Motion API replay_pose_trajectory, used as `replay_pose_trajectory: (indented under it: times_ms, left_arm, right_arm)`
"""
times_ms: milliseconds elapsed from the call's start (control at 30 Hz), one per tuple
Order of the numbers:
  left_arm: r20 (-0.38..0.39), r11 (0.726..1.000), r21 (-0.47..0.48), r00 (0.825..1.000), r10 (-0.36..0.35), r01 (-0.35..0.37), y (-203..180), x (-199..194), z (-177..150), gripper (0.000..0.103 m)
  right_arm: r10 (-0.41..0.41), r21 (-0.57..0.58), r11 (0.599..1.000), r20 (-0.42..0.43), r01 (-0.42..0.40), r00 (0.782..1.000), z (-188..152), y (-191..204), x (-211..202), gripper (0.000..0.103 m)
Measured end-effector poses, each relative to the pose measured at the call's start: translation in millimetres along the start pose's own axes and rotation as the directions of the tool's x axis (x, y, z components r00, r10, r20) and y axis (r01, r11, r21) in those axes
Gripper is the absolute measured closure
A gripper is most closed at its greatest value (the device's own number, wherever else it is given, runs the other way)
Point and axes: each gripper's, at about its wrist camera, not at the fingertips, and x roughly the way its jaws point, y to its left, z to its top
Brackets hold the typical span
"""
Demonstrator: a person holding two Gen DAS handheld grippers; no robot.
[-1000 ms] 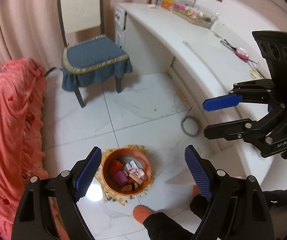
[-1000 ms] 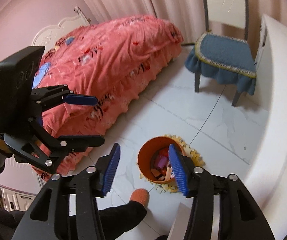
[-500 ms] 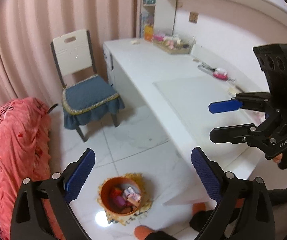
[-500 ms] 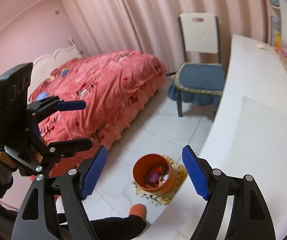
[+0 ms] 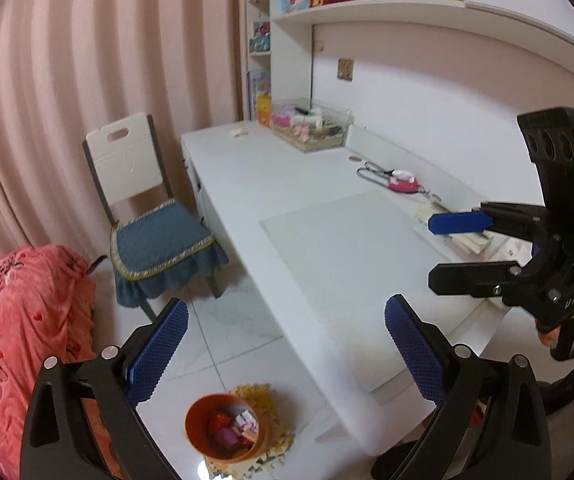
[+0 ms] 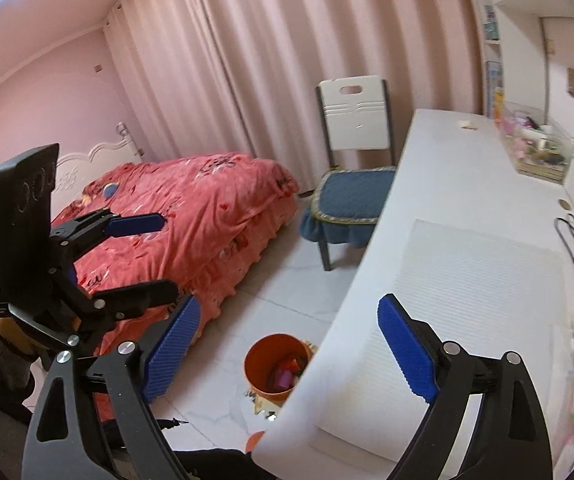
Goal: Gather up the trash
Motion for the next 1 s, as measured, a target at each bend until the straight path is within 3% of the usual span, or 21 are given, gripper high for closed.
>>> replay_pose_trajectory:
  times_ms: [333, 667, 833, 1000]
  left_arm:
    - [0.038, 0.998, -0.056, 0.999, 0.009, -0.007, -23.2, 1.1, 15.0, 0.006]
    - [-0.014, 0.987, -0.133, 0.996, 0.09, -0.092, -27.7, 11.4, 14.4, 0.006]
    - [-0.059, 0.982, -0.17, 0.995, 0.075, -0.084, -26.9, 18.8, 8.9, 0.006]
    - [-0.072, 0.976, -0.179, 0.991, 0.109, -0.121, -28.1, 18.4, 6.6, 0.006]
  right_arm:
    - [-0.089, 0.081, 0.993, 0.108, 0.081, 0.99, -11.7, -25.9, -42.8, 0.009]
    - [-0.101, 0.123, 0.988, 0.097, 0.089, 0.99, -15.9, -34.7, -40.0, 0.009]
    - [-0.101, 0.133, 0.987, 0.082, 0.089, 0.991, -17.3, -35.2, -34.4, 0.009]
    - [-0.105, 0.134, 0.987, 0.077, 0.094, 0.992, -17.2, -35.7, -29.9, 0.009]
